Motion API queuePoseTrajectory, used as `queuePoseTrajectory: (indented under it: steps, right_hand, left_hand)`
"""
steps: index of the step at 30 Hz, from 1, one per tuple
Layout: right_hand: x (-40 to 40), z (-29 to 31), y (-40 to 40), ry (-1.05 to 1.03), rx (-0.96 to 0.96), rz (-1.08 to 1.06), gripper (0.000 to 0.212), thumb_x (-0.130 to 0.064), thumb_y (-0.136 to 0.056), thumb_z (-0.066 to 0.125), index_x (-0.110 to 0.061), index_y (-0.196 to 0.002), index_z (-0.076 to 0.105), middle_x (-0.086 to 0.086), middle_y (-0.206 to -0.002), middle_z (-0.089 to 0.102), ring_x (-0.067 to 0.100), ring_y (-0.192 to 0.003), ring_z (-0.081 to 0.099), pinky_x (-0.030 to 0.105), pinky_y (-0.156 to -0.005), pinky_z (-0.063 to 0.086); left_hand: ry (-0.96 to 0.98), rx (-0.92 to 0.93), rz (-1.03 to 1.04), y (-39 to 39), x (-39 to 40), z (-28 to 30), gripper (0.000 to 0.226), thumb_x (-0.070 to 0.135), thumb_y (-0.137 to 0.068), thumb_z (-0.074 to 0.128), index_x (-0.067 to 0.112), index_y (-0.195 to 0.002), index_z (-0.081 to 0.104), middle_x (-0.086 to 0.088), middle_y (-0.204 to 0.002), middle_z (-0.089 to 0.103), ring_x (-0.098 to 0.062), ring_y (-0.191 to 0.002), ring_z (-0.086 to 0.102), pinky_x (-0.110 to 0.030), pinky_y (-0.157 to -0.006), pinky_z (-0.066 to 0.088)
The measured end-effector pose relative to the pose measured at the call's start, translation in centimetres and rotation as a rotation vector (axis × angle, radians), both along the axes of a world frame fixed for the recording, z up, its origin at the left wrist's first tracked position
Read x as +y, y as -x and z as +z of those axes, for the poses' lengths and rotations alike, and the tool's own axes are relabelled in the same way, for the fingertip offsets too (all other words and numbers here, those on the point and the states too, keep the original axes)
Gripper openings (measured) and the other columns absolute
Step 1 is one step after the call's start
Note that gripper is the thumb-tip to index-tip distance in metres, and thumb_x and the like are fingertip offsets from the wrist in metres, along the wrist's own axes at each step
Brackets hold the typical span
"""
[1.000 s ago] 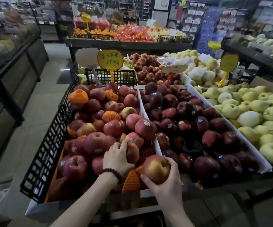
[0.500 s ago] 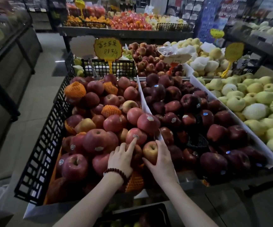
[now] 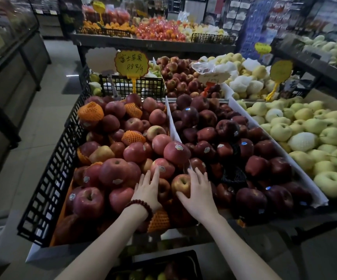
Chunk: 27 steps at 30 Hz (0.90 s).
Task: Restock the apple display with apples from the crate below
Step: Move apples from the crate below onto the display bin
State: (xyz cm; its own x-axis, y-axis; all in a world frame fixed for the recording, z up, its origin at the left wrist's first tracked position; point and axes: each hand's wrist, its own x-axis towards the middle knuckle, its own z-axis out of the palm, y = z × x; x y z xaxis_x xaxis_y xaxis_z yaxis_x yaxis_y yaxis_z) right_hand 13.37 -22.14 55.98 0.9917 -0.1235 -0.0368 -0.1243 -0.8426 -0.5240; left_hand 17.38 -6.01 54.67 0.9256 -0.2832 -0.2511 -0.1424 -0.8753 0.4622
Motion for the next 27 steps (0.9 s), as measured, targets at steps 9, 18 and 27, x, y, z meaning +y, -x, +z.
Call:
queuePoseTrajectory:
  steps: [9,18,27]
  right_hand:
    - [-0.4,2.9,2.0,-0.735,-0.085,-0.167,0.018,-0.020,-0.084,0.070,-0.019,-0.102,0.068,0.000,-0.098,0.070,0.021,-0.099,0.068,0.031,-0.081,0.057]
    - [-0.8,-3.6,8.1,-0.855,-0.074,-0.037,0.007,-0.016,-0.090,0.066,-0.018,-0.096,0.067,0.010,-0.089,0.074,0.017,-0.073,0.070,0.030,-0.061,0.056]
    - [-1.9,-12.4,13.4,-0.917,-0.095,0.122,0.023,-0.021,-0.093,0.062,-0.004,-0.079,0.069,0.013,-0.063,0.067,0.021,-0.049,0.060,0.026,-0.042,0.047]
  left_hand:
    - [0.577,-0.017,0.214,3.8,1.2,4.4,0.029,0.025,-0.076,0.072,0.031,-0.103,0.061,0.009,-0.097,0.067,-0.011,-0.098,0.064,-0.032,-0.090,0.054]
    - [0.731,-0.015,0.287,9.6,1.3,-2.8,0.012,0.034,-0.071,0.070,0.030,-0.083,0.067,0.000,-0.088,0.071,-0.019,-0.085,0.069,-0.036,-0.077,0.058]
    - [0.831,-0.014,0.100,15.4,-2.0,-11.6,0.021,0.034,-0.083,0.065,0.017,-0.095,0.070,-0.003,-0.080,0.072,-0.015,-0.074,0.068,-0.033,-0.068,0.057]
